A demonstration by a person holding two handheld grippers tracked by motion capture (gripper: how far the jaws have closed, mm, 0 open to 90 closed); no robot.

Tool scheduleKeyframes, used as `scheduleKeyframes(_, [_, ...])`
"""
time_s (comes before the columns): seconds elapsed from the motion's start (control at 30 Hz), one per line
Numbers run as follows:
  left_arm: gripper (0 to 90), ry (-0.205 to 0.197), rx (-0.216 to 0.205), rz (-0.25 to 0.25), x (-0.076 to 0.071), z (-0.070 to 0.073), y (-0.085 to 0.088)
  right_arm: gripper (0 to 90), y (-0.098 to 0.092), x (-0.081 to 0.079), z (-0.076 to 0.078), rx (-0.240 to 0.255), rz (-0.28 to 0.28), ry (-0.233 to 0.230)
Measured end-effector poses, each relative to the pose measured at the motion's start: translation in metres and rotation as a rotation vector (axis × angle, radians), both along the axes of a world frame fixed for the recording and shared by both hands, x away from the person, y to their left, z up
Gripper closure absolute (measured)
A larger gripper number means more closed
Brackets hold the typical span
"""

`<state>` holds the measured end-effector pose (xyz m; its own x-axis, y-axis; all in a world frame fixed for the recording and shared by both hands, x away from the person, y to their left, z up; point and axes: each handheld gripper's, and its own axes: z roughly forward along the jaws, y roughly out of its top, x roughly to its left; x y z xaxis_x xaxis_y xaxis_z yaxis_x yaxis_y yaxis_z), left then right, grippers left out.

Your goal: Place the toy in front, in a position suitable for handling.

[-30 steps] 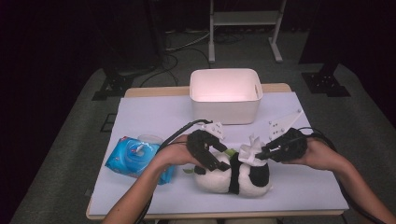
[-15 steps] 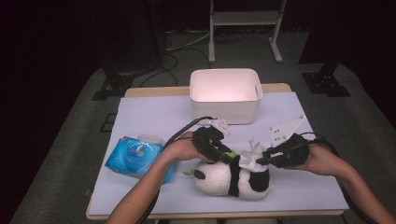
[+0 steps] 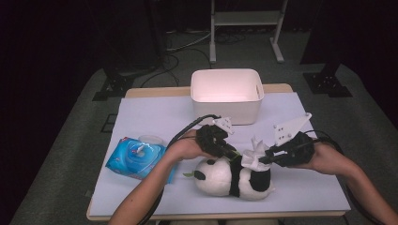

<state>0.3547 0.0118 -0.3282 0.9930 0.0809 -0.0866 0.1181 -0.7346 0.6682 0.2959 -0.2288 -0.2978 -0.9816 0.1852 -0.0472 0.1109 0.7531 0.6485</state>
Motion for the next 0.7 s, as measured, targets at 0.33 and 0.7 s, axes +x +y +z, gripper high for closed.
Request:
scheduleKeyframes(0.33, [78.0, -0.052, -0.029, -0.009, 0.002, 0.019, -0.004, 81.6, 0.001, 0.001, 0.01, -0.012, -0.009, -0.005])
scheduleKeyframes(0.7, [75.9, -0.028, -0.017, -0.079, -0.009, 0.005, -0.01, 81.5, -0.005, 0.019, 0.002, -0.038, -0.068, 0.001])
